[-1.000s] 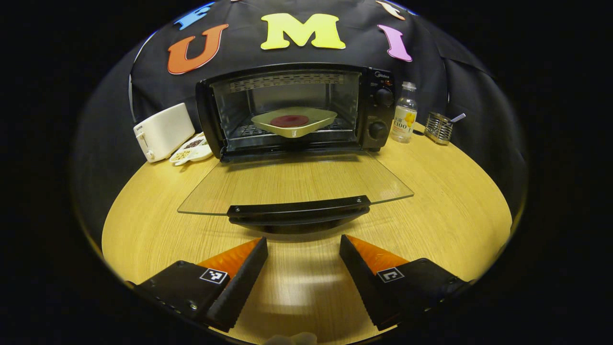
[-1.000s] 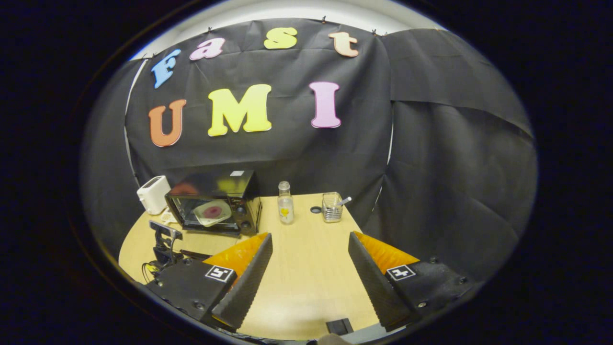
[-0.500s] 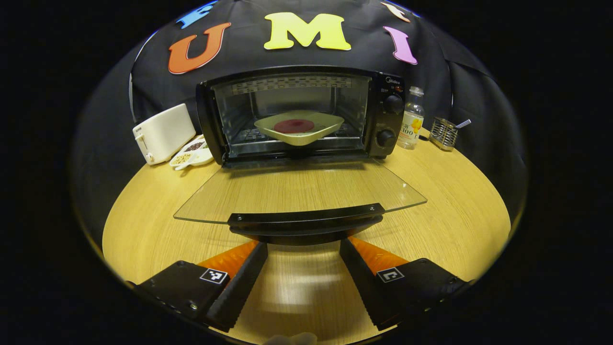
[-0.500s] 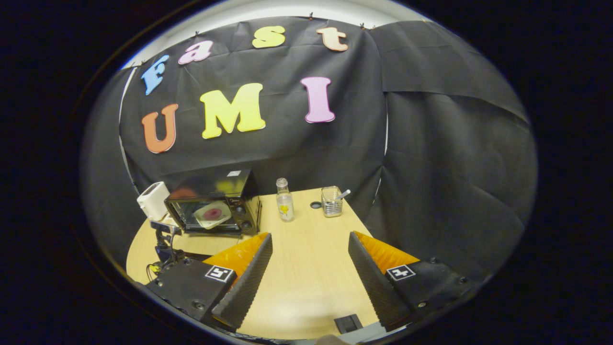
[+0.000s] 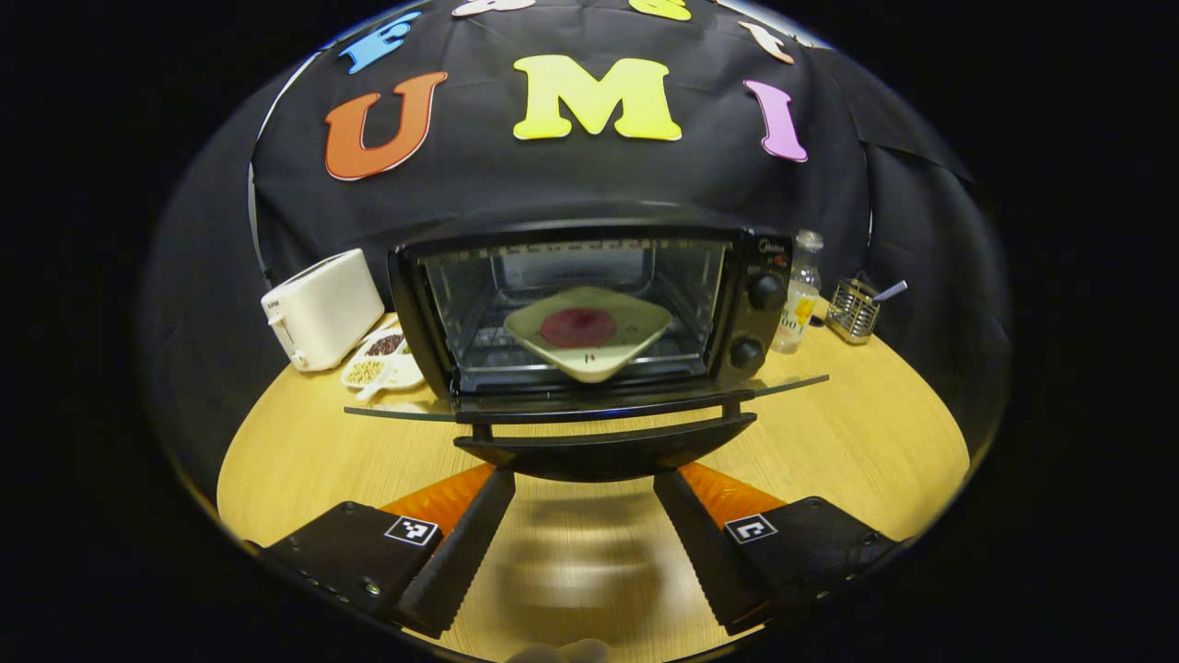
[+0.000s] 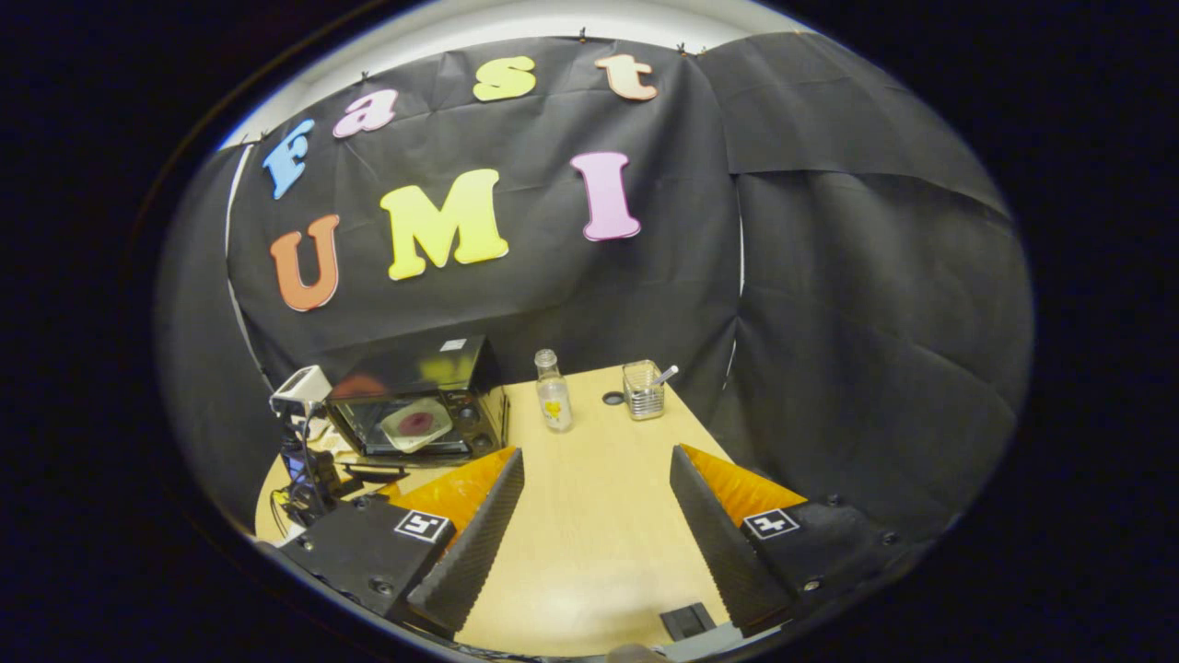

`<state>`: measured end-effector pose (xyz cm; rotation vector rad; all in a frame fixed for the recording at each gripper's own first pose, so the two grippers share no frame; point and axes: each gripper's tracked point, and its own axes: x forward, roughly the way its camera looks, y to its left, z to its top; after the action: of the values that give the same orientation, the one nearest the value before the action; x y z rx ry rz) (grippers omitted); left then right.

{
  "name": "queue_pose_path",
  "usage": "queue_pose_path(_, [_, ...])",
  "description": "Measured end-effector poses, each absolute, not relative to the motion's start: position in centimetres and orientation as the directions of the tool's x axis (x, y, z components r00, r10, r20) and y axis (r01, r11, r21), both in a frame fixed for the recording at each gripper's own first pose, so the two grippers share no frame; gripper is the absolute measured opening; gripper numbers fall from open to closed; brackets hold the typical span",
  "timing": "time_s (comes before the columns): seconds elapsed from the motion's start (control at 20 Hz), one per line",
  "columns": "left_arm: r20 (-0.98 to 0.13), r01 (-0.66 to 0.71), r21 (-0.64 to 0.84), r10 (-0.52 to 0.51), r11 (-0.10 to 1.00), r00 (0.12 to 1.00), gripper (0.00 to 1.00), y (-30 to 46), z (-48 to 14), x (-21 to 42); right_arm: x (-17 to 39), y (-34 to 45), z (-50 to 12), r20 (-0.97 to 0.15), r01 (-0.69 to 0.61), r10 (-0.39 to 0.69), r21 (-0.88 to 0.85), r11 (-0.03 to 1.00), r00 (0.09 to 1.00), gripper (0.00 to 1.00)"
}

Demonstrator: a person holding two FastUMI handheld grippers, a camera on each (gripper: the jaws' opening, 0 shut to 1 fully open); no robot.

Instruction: Open the electric oven with the left hand, put the food in, and close the electric oven.

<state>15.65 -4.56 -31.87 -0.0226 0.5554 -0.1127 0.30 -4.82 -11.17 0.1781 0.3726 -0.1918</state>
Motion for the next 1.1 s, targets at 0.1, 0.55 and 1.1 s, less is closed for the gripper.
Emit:
queue_pose_path(0.1, [-0.475, 0.110, -0.022, -0.107, 0.994, 0.873, 0.97, -4.2, -29.5, 17.5, 0.0, -4.8, -11.1, -0.369, 0.225, -0.159, 0.142, 0.964, 0.916, 0.96])
queue_pose_path(0.55, [-0.464, 0.103, -0.045, -0.112, 0.994, 0.879, 0.97, -4.1, -28.9, 16.7, -0.5, -4.0, -10.4, -0.346, 0.214, -0.159, 0.127, 0.968, 0.925, 0.96])
queue_pose_path(1.1, [-0.419, 0.117, -0.075, -0.138, 0.990, 0.897, 0.97, -4.3, -25.4, 11.5, -3.4, -0.9, -9.3, -0.335, 0.160, -0.120, 0.096, 0.982, 0.934, 0.96])
